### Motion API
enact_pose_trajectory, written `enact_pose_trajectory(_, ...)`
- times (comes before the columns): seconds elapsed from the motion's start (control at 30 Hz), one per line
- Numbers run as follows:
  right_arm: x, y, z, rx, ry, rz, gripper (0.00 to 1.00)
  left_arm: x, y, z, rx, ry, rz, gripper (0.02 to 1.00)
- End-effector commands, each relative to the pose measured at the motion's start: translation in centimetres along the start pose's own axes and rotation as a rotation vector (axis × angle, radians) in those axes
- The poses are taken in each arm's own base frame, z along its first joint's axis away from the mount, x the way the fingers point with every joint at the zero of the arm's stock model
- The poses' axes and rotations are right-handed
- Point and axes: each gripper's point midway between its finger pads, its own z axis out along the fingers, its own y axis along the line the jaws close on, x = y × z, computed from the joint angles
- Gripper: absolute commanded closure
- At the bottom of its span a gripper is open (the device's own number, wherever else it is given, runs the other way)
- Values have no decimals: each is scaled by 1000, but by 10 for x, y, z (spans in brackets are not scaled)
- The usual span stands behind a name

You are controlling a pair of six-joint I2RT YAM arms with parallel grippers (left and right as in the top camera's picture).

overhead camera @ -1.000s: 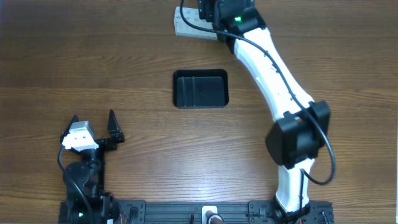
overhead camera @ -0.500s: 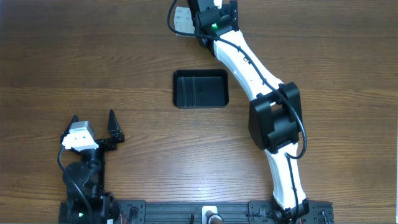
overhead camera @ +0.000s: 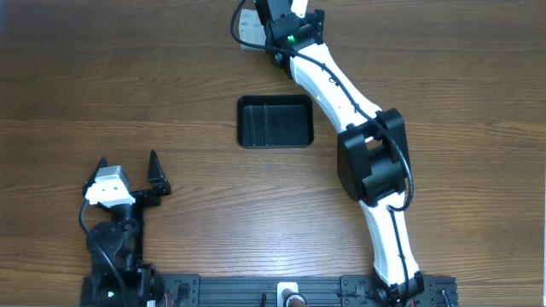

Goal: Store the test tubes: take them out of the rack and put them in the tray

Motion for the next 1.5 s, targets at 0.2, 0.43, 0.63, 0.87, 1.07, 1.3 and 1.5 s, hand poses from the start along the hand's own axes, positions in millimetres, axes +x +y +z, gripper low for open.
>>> enact_pose_trajectory(0.2, 6, 6, 12, 13, -8, 16, 196, 1, 0, 0, 1, -3, 17, 20)
enact_pose_trajectory(0.43, 12, 7, 16, 14, 2, 9, 202, 1, 0, 0, 1, -3, 17, 20)
enact_pose_trajectory(0.63, 12, 8, 16, 14, 2, 8, 259, 1, 0, 0, 1, -3, 17, 20)
enact_pose_trajectory(0.87, 13, 10, 15, 12, 3, 5, 476, 0, 0, 0, 1, -3, 17, 20)
enact_pose_trajectory(1.07, 15, 12, 14, 9, 6, 0, 575, 0, 0, 0, 1, -3, 17, 20)
enact_pose_trajectory(1.3, 16, 13, 14, 7, 9, -8, 627, 1, 0, 0, 1, -3, 17, 23)
enact_pose_trajectory(1.5, 17, 14, 14, 0, 11, -22, 654, 0, 0, 0, 1, -3, 17, 20)
